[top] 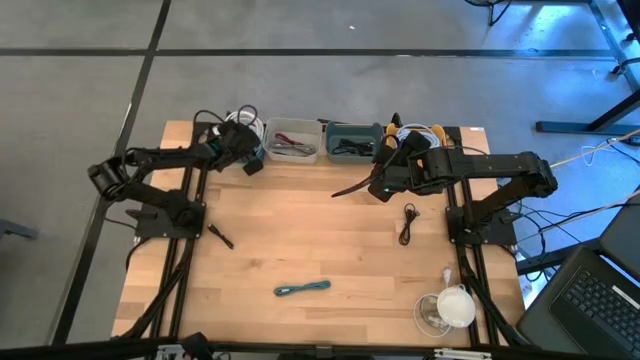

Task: Pick & Place USB Port
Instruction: Put the white HDMI cable into the blue bin, then put the black USB cable into the dark blue bin

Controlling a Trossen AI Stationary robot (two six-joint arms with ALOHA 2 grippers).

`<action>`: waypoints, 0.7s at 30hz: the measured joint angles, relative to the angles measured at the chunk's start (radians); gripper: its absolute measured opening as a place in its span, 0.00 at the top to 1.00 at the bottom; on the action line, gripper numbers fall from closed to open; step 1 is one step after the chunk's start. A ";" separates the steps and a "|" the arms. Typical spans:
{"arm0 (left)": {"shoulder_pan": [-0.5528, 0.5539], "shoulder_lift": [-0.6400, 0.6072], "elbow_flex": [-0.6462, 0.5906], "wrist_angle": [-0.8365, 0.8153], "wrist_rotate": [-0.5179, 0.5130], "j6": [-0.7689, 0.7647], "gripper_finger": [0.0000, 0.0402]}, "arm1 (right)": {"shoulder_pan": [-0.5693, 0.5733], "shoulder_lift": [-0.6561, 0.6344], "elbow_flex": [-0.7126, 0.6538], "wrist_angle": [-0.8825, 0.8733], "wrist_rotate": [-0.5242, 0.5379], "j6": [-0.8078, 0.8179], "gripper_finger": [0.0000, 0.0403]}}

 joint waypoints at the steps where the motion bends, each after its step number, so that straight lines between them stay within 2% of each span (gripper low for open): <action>1: -0.007 -0.006 0.000 -0.001 0.000 -0.001 0.63 | 0.000 0.000 0.000 0.000 0.000 0.000 0.43; 7: -0.070 -0.071 0.001 -0.002 0.006 -0.010 0.51 | 0.000 0.000 0.000 0.000 0.000 0.000 0.43; 11: -0.093 -0.127 0.002 -0.031 0.008 -0.026 0.46 | 0.000 0.000 0.000 0.000 0.000 0.000 0.43; 13: -0.097 -0.164 0.002 -0.060 0.041 -0.060 0.44 | 0.000 0.000 0.000 0.000 -0.001 0.000 0.43; 15: -0.097 -0.209 0.002 -0.103 0.132 -0.106 0.43 | 0.000 0.000 0.000 0.000 -0.003 0.000 0.43; 17: -0.097 -0.253 0.002 -0.163 0.273 -0.166 0.43 | 0.000 0.000 0.000 0.000 -0.003 0.000 0.43; 21: -0.119 -0.338 0.002 -0.285 0.636 -0.300 0.44 | 0.000 0.000 0.000 0.000 -0.003 0.000 0.43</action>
